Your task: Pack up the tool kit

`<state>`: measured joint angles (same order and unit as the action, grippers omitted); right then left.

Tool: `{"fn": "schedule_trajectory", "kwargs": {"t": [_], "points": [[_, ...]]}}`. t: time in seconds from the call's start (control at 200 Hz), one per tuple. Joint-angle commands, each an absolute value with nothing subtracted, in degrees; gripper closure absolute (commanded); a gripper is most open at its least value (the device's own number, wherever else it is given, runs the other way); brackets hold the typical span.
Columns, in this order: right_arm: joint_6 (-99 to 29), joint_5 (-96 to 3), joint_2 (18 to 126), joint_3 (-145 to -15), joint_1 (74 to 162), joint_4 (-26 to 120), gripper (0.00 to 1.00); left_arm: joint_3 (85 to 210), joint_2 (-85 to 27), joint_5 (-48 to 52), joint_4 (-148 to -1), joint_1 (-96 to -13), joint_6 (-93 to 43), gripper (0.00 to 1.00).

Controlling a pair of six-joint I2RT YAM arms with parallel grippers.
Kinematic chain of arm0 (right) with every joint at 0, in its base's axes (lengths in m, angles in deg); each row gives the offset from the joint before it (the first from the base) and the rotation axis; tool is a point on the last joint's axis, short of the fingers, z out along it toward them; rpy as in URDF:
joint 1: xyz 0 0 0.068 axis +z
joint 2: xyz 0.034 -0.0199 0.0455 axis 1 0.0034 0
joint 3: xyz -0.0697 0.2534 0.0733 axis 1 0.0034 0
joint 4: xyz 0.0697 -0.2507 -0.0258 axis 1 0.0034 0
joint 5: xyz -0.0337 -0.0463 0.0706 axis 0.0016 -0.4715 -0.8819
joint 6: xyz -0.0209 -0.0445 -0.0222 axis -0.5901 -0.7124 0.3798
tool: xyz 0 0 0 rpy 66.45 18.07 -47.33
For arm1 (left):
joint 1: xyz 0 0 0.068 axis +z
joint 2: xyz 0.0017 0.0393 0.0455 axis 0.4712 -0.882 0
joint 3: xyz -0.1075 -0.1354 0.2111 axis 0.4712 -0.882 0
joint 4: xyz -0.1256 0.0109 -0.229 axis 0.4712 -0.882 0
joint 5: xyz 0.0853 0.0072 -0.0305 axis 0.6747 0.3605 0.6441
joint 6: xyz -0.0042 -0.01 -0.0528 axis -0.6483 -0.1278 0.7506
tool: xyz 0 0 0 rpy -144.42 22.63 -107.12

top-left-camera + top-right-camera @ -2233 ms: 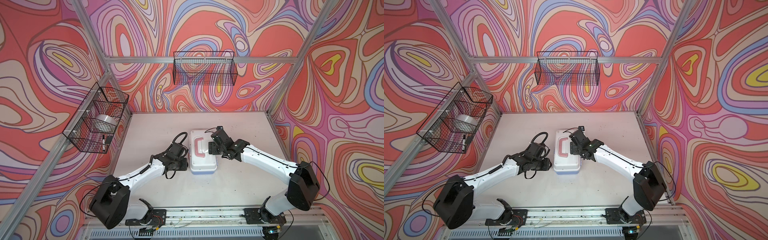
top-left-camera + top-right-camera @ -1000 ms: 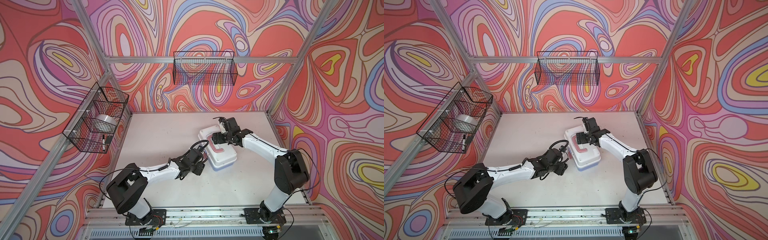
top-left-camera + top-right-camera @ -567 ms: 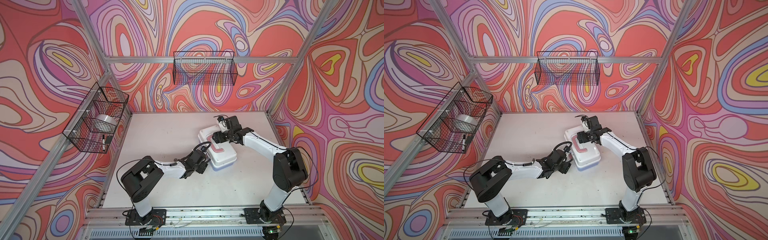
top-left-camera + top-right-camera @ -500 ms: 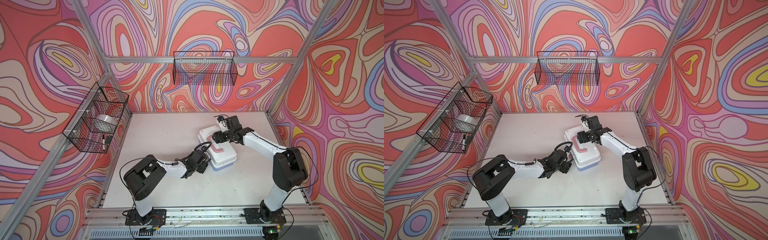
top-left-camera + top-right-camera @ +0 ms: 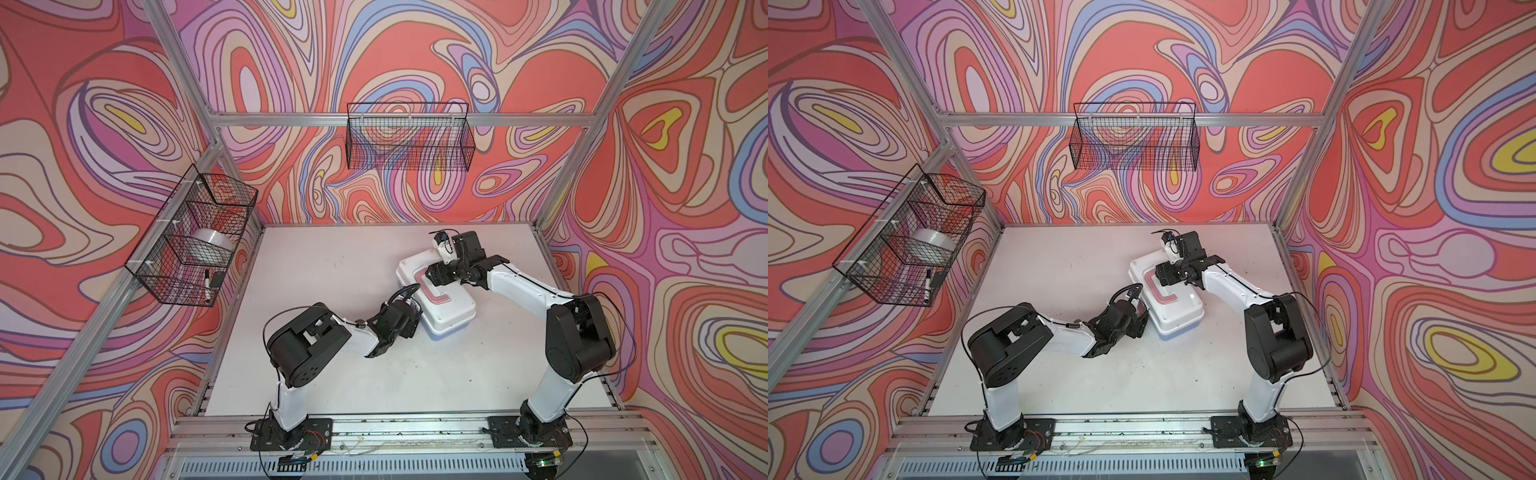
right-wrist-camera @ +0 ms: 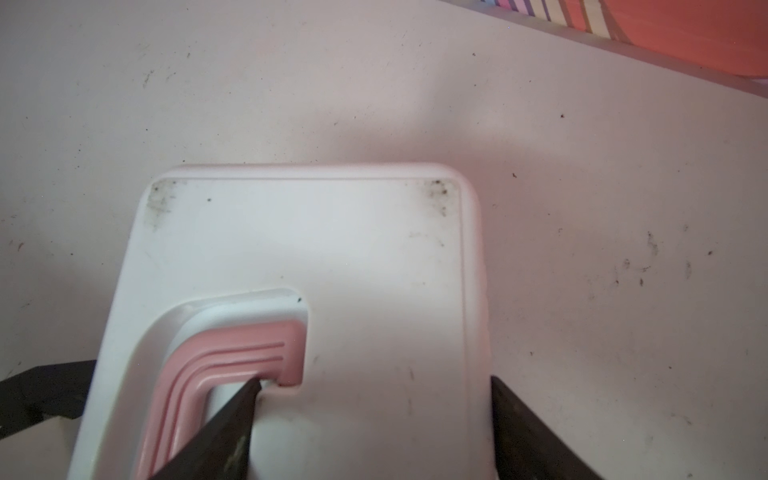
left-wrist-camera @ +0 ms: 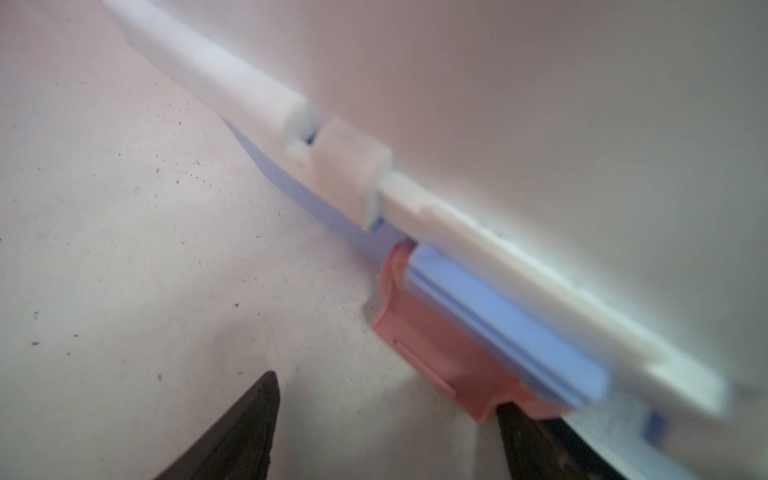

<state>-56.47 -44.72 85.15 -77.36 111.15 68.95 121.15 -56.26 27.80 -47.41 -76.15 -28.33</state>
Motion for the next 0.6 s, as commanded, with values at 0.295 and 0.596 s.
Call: {"fn": "schedule_trajectory", "kwargs": {"t": [0.295, 0.596], "points": [[-58.68, -42.07, 89.87, -72.23, 111.66, 77.10, 0.18, 116.51, -53.16, 36.22, -33.61, -76.83, -25.85, 0.18], [-58.58, -42.61, 90.02, -71.97, 111.69, 76.49, 0.18, 115.36, -48.64, 38.18, -38.01, -76.98, -26.00, 0.18]]}}
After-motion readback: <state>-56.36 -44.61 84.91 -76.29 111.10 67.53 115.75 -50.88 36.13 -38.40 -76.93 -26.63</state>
